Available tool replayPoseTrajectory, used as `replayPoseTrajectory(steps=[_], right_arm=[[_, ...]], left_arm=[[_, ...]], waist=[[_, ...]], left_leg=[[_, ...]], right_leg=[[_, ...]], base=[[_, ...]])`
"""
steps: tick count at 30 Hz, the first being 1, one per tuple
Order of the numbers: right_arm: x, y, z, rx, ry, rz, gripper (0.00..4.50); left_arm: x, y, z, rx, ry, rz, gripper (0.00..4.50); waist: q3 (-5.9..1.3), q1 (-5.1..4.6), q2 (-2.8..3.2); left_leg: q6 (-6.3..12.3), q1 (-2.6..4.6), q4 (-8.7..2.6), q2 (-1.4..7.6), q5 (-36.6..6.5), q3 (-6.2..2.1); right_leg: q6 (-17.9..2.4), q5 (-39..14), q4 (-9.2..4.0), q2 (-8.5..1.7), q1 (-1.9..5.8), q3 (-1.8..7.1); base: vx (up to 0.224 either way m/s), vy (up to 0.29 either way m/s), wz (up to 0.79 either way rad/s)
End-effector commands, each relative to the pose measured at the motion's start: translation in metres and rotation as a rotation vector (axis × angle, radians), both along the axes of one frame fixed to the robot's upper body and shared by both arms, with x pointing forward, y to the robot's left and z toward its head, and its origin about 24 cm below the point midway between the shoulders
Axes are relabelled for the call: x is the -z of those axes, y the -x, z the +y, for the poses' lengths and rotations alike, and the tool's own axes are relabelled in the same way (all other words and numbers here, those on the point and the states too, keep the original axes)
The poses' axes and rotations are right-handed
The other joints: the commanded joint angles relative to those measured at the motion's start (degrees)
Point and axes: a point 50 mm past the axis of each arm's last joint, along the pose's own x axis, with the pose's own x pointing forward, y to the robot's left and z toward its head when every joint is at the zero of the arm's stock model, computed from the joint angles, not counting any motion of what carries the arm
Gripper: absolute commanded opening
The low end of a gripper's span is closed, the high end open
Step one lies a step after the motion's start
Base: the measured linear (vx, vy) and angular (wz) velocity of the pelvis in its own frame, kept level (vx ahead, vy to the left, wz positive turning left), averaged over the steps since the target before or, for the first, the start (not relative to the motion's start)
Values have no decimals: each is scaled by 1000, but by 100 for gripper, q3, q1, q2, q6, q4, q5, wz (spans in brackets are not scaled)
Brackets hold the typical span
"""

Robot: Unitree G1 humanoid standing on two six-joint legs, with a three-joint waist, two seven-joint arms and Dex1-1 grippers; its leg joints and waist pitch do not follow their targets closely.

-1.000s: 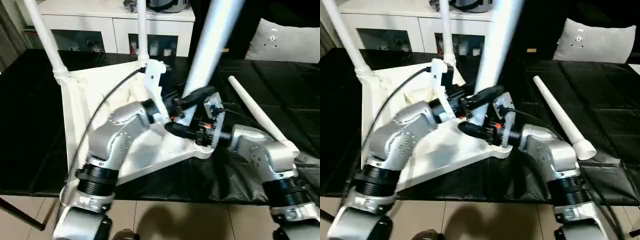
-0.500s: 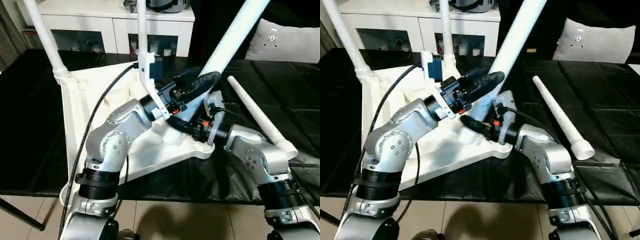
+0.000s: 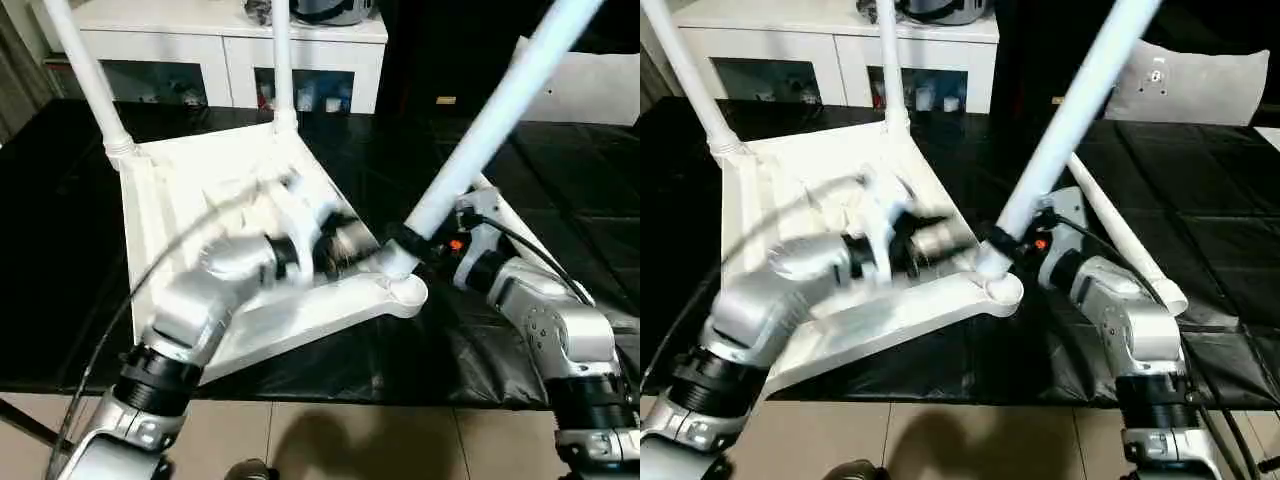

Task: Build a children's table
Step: Pick table leg, then insert table leg to table base

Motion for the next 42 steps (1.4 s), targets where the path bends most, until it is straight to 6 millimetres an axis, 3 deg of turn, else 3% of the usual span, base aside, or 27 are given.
replayPoseTrajectory(steps=[1,2,3,5,7,11,14,19,23,30,35,40,42], right_arm=[[-6,4,-6,12,18,-34,188],[-5,5,-7,4,20,-35,188],[-4,9,-8,-9,24,-24,188],[-3,11,-8,-19,27,-20,188],[-2,15,-10,-35,36,-21,188],[0,20,-11,-40,36,-16,188],[2,22,-10,-50,41,-10,188],[2,22,-8,-57,42,-6,188],[3,23,-7,-65,46,-1,188],[2,24,-5,-94,44,4,188],[0,27,3,-193,38,26,188],[0,37,17,-389,53,88,188],[0,36,20,-441,77,98,188]], left_arm=[[15,2,-4,21,-66,22,238],[19,3,-5,28,-83,27,238],[24,4,-6,35,-96,54,217],[25,4,-6,30,-95,67,214],[27,4,-5,26,-100,85,191],[35,0,-1,20,-180,74,170],[41,-4,2,17,-217,62,131],[44,-3,3,23,-239,95,95],[48,-4,6,14,-278,89,60],[51,-6,12,12,-319,70,10],[49,-5,19,66,-324,32,0],[50,5,34,228,-308,-6,0],[51,7,42,250,-305,21,0]], waist=[[-431,-33,40],[-424,-35,7],[-429,-34,30],[-428,-32,8],[-419,-35,27],[-401,-49,12],[-403,-54,37],[-398,-84,33],[-390,-127,30],[-339,-163,11],[-344,-155,-7],[-357,-137,10],[-375,-125,17]], left_leg=[[-113,172,-431,298,-1194,-134],[-104,179,-433,303,-1254,-129],[-110,170,-441,306,-1263,-140],[-86,165,-436,309,-1281,-138],[-65,161,-435,312,-1322,-140],[-14,171,-442,299,-1445,-139],[-74,187,-456,308,-1564,-155],[-108,187,-465,315,-1647,-158],[-82,185,-468,313,-1655,-160],[-139,210,-491,305,-2045,-183],[-95,229,-485,294,-2043,-187],[-69,214,-509,326,-1956,-194],[-120,239,-513,348,-1898,-177]], right_leg=[[-735,-1322,-414,-405,250,267],[-709,-1311,-444,-396,243,267],[-743,-1263,-431,-405,256,264],[-825,-1197,-425,-413,265,260],[-885,-1253,-427,-421,263,257],[-770,-1582,-487,-411,249,257],[-728,-1729,-502,-416,241,256],[-874,-1603,-484,-431,249,257],[-873,-1689,-496,-431,252,257],[-652,-2549,-591,-460,230,246],[-539,-2762,-633,-452,203,237],[-541,-2516,-596,-455,204,259],[-728,-2161,-536,-441,186,267]], base=[[0,0,0],[0,0,0],[0,0,0],[0,0,0],[0,0,0],[0,0,0],[0,0,0],[0,0,0],[0,0,0],[0,0,0],[0,0,0],[0,0,0],[0,0,0]])
